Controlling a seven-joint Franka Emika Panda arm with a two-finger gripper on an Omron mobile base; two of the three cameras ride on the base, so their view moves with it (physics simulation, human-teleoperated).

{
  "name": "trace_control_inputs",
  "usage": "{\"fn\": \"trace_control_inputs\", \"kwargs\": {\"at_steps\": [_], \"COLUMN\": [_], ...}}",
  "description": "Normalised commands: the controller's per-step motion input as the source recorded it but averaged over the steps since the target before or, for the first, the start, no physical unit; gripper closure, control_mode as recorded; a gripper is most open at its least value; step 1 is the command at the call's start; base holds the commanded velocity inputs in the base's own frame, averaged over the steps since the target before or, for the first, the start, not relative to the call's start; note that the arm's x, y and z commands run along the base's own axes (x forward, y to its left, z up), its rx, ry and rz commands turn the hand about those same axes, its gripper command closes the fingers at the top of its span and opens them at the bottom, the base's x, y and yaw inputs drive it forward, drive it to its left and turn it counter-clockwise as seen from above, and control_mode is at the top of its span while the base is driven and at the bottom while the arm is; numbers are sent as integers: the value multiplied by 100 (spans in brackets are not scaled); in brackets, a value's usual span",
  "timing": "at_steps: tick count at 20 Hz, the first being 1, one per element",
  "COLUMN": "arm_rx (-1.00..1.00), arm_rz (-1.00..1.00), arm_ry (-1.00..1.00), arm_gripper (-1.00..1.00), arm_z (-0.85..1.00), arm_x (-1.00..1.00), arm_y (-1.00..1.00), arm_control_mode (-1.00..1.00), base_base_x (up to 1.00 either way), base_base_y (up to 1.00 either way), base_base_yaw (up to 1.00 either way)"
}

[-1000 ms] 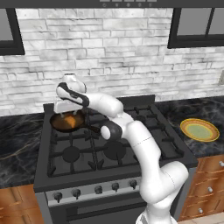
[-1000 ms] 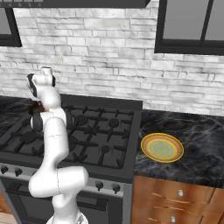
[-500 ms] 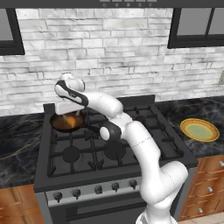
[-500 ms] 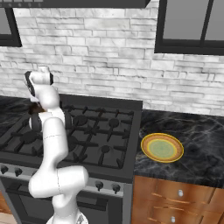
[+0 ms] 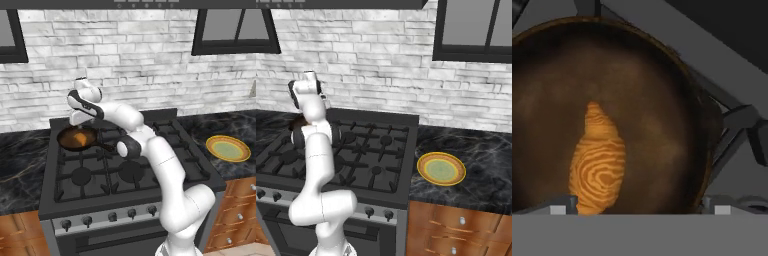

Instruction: Pick the croissant and place it on the pan. Then turn on the stove to warm the croissant.

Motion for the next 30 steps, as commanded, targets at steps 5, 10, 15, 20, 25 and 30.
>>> {"fn": "trace_control_inputs", "kwargs": {"at_steps": [5, 10, 15, 20, 25, 30], "arm_rx": [30, 26, 19, 24, 36, 29], "arm_rz": [6, 5, 13, 6, 0, 0], "arm_ry": [-81, -84, -95, -91, -35, -11], "arm_gripper": [-100, -100, -100, -100, -100, -100], "arm_z": [0, -58, -77, 0, 100, 96], "arm_x": [0, -3, -19, -58, -49, -64], "arm_y": [-36, -5, -12, -80, -71, -29], "arm_control_mode": [-100, -100, -100, -100, -100, -100], "base_base_x": [0, 0, 0, 0, 0, 0], "base_base_y": [0, 0, 0, 0, 0, 0], "base_base_yaw": [0, 0, 0, 0, 0, 0]}}
